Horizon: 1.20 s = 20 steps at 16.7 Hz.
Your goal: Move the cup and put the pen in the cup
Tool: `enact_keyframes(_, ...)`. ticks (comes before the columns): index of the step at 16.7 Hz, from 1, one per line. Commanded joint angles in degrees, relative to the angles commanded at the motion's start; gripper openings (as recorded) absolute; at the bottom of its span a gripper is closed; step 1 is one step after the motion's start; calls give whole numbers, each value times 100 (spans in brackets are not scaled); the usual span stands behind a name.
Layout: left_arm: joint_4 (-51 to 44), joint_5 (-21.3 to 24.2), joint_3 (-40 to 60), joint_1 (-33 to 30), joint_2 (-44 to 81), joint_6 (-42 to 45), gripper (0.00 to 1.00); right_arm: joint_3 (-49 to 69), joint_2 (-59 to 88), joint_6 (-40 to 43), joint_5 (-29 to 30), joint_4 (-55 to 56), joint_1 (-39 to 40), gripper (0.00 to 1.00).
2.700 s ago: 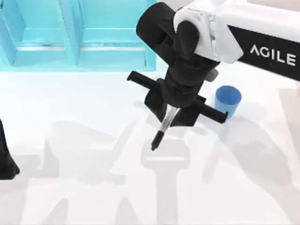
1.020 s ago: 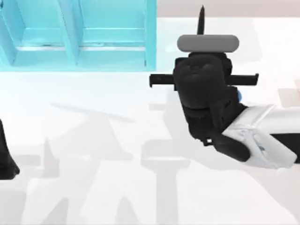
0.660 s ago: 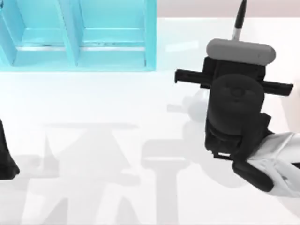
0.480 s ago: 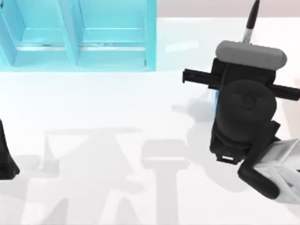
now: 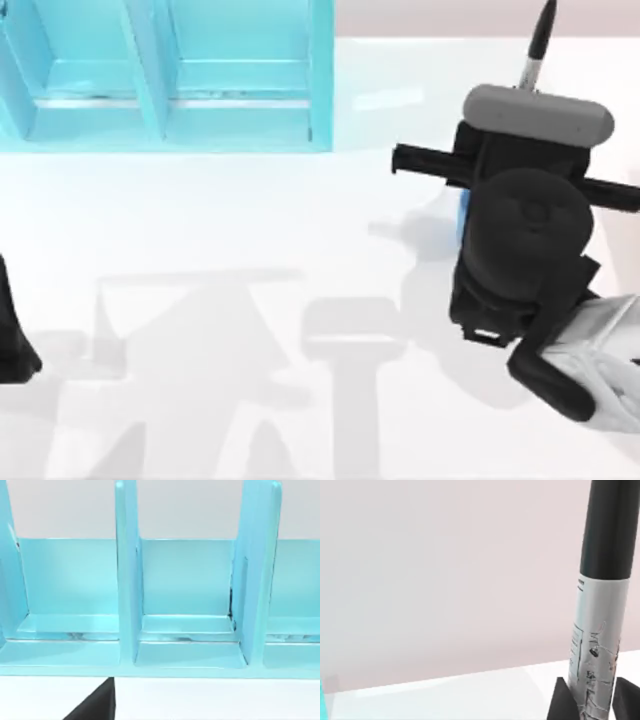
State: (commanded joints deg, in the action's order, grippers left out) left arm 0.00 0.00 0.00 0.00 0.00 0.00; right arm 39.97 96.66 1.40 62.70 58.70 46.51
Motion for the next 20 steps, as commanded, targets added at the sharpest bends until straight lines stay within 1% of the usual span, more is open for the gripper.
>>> enact_keyframes(5,0,0,0,0,0,0,100,283,552,-23,-527,259,-522,0)
enact_keyframes(9,0,0,0,0,0,0,100,296,580,-23,-553,271,-548,0)
enact_keyframes(20,0,0,0,0,0,0,100,296,580,-23,-553,271,-548,83)
